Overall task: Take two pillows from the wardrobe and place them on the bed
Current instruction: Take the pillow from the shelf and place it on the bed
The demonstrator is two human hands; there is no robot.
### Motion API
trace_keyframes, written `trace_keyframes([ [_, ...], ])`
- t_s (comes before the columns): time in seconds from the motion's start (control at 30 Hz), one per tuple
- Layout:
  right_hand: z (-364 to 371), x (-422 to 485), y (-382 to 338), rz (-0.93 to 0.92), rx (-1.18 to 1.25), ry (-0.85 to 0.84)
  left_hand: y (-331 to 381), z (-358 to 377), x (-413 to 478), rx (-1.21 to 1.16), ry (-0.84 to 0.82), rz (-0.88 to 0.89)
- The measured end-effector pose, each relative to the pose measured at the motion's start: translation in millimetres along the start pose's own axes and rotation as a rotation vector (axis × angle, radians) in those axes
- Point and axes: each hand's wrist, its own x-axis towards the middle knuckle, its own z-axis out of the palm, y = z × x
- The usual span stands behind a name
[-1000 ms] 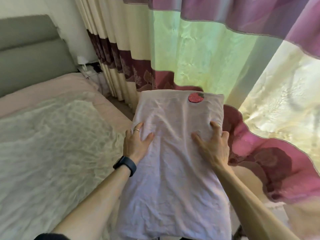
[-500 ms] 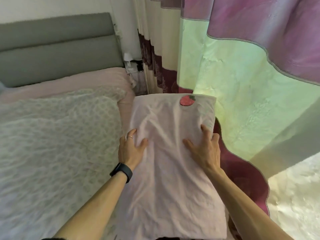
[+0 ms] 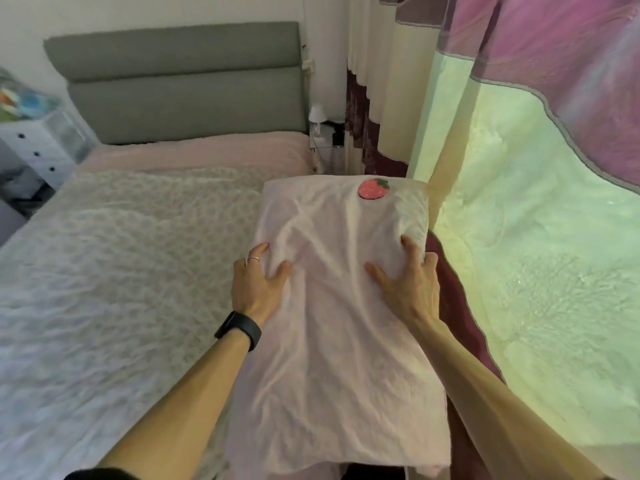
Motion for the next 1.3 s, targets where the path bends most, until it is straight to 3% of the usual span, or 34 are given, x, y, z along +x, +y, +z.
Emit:
trace_keyframes([
  [0.37, 95.7, 216.5, -48.8, -0.064, -0.005, -0.155, 9.8, 50.6, 191.6, -0.014, 0.091, -0.126],
  [0.77, 192.2, 441.7, -107.5, -0.087, -0.005, -0.214, 40.3, 84.9, 412.8, -0.013, 0.117, -0.18],
  [1.3, 361.6, 783.3, -156.8, -0.116, 0.02, -0.366, 66.1, 192.7, 743.2, -0.042, 0.212, -0.377],
])
